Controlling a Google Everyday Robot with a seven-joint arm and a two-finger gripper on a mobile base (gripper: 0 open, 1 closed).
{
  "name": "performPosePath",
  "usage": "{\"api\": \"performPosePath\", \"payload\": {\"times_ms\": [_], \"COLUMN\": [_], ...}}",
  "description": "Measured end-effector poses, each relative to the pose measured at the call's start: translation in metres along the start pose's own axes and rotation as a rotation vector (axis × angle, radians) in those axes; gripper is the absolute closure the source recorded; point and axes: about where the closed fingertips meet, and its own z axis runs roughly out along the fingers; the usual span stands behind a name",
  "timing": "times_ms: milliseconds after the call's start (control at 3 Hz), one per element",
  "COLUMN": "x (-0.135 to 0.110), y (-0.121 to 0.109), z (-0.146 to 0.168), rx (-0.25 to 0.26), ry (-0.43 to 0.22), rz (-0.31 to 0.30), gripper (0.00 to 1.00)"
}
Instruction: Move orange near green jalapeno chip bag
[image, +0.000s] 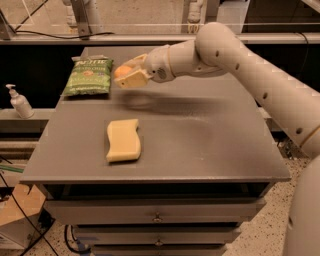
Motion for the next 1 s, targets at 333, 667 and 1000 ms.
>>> {"api": "performPosePath", "payload": {"times_ms": [333, 667, 1000], "x": [0.009, 0.016, 0.019], "y": [0.004, 0.005, 0.005], "z": [0.038, 0.064, 0.074], "rx": [-0.038, -0.059, -0.062], "ry": [0.002, 0.002, 0.003], "rz": [0.018, 0.038, 0.044], "gripper": [0.84, 0.59, 0.37]}}
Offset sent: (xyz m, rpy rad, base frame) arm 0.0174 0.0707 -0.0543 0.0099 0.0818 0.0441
